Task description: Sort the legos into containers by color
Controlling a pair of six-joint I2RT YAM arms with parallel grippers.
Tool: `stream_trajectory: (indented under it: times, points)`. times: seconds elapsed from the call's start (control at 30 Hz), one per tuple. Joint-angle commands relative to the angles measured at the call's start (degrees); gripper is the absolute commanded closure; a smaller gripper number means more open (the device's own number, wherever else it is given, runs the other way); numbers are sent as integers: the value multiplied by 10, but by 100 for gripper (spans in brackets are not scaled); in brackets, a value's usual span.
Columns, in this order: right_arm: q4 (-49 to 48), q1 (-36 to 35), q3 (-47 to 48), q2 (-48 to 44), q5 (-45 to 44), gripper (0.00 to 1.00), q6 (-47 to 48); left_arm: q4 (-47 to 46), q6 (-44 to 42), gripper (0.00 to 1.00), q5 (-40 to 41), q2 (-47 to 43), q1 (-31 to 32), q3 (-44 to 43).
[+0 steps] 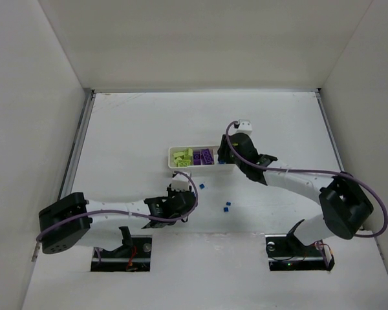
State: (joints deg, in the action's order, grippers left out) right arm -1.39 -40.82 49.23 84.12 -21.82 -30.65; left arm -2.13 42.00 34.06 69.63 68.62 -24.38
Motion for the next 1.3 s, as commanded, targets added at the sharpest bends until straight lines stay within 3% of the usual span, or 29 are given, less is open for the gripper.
stream_trajectory:
  times: [0.0,0.23,0.47,0.53,0.67,0.73,1.03,1.27]
  points:
    - [-37,1,-8,-32,3,45,-1,1,-12,73,22,7,8,-26]
    - [-20,-38,-81,-97,2,49,-32,-5,-18,78,21,28,13,-31]
    - [64,-93,-160,-171,-2,65,-98,-11,-22,84,22,31,10,-30]
    - [98,-121,-172,-191,-8,63,-113,-14,-24,85,22,30,9,-30]
    - [168,-175,-172,-201,-19,45,-139,-21,-24,84,20,31,6,-27]
    - [193,-198,-171,-199,-26,42,-152,-22,-24,82,23,34,7,-27]
    - [219,-239,-163,-163,-23,46,-179,-32,-24,81,23,39,3,-22]
    - [217,-264,-152,-137,-3,48,-179,-25,-31,91,23,24,8,-27]
